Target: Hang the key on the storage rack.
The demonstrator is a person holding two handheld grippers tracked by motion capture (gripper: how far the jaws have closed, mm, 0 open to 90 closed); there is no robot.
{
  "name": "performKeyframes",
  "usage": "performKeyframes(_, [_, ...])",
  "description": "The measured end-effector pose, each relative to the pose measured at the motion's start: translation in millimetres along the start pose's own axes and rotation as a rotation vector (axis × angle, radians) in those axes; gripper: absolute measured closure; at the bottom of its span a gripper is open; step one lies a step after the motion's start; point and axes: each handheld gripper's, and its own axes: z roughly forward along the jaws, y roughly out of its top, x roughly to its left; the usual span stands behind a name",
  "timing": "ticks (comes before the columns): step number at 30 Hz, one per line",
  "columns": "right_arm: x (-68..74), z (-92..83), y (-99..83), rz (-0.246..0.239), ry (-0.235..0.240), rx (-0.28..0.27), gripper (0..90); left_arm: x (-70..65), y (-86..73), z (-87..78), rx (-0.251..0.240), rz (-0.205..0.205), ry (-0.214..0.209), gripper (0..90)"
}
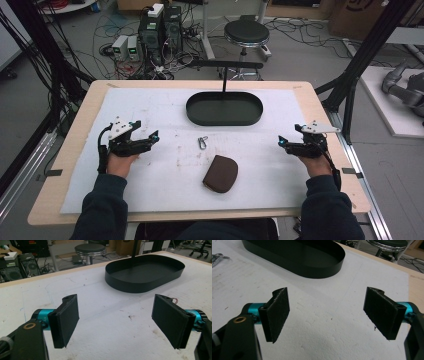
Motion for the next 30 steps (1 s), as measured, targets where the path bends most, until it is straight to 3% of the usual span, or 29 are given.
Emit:
performKeyframes(10, [-1.2,-1.6,-1.1,0.014,0.013,-0.001,21.3,3.1,0.7,0.0,-0.01,-0.022,0.001,21.7])
performKeyframes(18, [2.6,-3.6,-0.3,0.001,0.009,0.003,21.5,-9.4,5.5,3.8,-0.013,0.008,-0.04,20.5])
performKeyframes(21, [5.0,-5.8,1.0,0.01,0.01,-0.002,21.6,-15.9,8.5,10.2,-0.004,0.02,-0.068,21.9])
performKeyframes(22, [5.6,-6.7,1.6,0.011,0.009,-0.006,21.6,-16.9,9.8,13.0,-0.002,0.024,-0.085,29.5])
performKeyframes(26, [6.1,-6.8,1.9,0.007,0.009,-0.009,21.6,-23.2,13.3,28.4,0.029,0.041,-0.155,40.0])
performKeyframes(30, [5.9,-4.3,1.7,0.008,0.013,-0.005,21.6,-34.0,13.2,50.7,0.096,0.054,-0.204,44.6])
